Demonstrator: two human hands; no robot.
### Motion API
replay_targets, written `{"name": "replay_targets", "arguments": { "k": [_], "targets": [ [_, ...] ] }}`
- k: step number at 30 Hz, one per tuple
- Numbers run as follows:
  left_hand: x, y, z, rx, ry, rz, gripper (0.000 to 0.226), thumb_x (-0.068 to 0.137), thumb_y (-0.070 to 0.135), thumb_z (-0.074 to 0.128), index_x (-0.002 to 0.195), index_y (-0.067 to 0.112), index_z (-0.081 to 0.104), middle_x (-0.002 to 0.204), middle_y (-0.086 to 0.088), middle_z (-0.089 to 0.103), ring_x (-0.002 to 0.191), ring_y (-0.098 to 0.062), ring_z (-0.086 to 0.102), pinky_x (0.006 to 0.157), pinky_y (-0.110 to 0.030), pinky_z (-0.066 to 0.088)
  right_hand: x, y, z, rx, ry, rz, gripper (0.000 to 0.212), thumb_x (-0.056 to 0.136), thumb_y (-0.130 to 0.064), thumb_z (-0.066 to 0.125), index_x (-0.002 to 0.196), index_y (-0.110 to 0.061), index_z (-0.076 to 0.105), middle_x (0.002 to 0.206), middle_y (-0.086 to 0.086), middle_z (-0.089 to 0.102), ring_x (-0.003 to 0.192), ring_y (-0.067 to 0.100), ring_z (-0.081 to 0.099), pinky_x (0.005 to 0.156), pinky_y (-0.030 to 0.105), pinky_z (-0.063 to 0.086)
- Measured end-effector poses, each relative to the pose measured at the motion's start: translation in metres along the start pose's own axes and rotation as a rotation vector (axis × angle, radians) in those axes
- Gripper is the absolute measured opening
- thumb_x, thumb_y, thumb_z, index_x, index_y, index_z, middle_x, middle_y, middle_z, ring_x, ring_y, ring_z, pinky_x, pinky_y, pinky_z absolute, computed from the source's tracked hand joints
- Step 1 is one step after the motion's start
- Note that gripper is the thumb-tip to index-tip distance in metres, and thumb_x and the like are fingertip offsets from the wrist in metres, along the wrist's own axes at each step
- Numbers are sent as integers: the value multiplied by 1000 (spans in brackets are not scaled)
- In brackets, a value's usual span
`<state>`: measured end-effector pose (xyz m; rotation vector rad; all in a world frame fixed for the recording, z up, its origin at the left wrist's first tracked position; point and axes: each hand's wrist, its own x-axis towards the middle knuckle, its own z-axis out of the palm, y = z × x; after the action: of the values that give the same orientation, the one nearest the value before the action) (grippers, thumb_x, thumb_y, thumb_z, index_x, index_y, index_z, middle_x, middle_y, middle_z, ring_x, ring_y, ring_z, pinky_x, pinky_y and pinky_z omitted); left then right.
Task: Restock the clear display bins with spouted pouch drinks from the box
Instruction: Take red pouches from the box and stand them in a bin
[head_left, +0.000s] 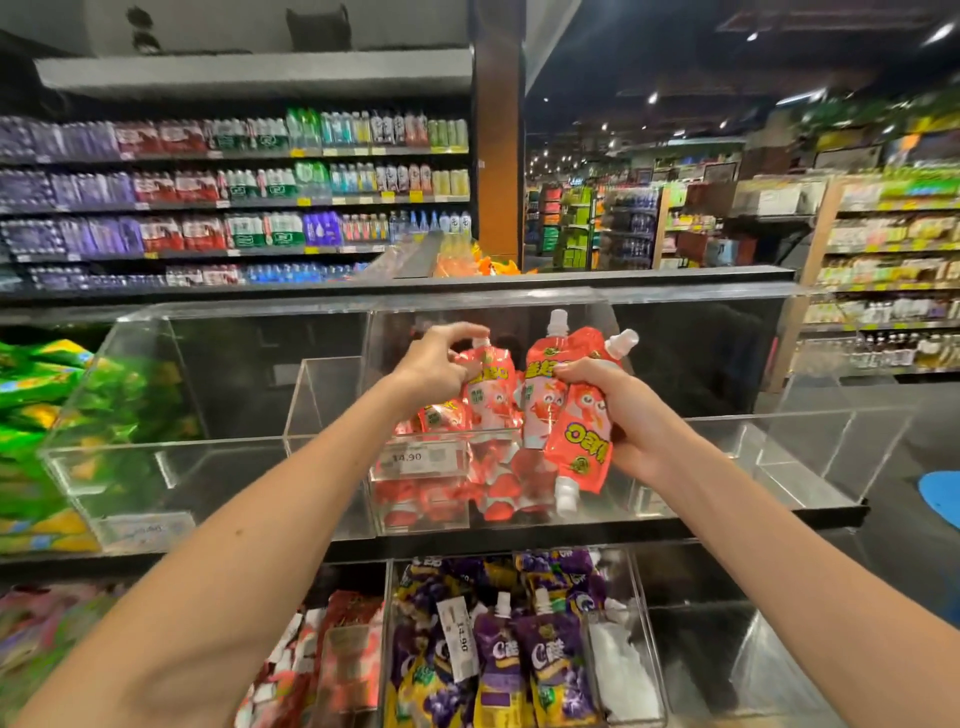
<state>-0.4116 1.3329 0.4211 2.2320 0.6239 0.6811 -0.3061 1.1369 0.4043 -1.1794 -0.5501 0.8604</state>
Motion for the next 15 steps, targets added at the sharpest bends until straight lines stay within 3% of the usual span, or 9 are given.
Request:
{"name": "replay_targets", "arguments": {
  "k": [4,7,9,11,13,15],
  "targets": [
    [5,-11,15,343,-141,20,32,100,14,57,128,28,67,138,0,57,108,-21,61,74,-26,49,3,-2,-1,-36,8,21,40,83,-20,73,120,-10,59,105,14,75,97,33,73,91,50,56],
    [6,-14,17,654,-145,110,33,96,23,64,127,34,66,125,-1,44,114,-24,47,101,-44,45,4,-3,-3,-43,13,38,41,84,-21,73,121,-11,59,106,13,75,97,32,73,91,49,56],
    [6,-13,15,771,-140,122,35,94,25,67,128,32,66,123,-2,43,119,-25,41,105,-52,40,3,-4,-3,-33,7,53,39,85,-23,72,121,-12,60,105,12,75,96,30,73,88,47,57],
    [3,-7,10,677,-97,160,35,95,20,67,128,30,67,128,-2,50,120,-22,47,106,-45,43,2,-5,-4,-35,-21,64,36,86,-24,70,119,-13,60,101,11,76,90,28,74,83,44,58],
    [-5,6,6,283,-31,189,33,97,18,62,128,28,66,128,3,60,110,-13,57,101,-33,48,-1,-9,-4,-37,-45,79,31,88,-24,68,116,-14,61,96,10,77,85,26,75,79,43,58],
    [-14,23,4,-105,-120,165,29,101,24,57,128,26,65,123,3,67,105,-7,63,94,-30,53,-1,-13,-2,-37,-74,98,35,86,-25,68,118,-13,61,101,12,76,91,28,74,86,46,56]
  ]
}}
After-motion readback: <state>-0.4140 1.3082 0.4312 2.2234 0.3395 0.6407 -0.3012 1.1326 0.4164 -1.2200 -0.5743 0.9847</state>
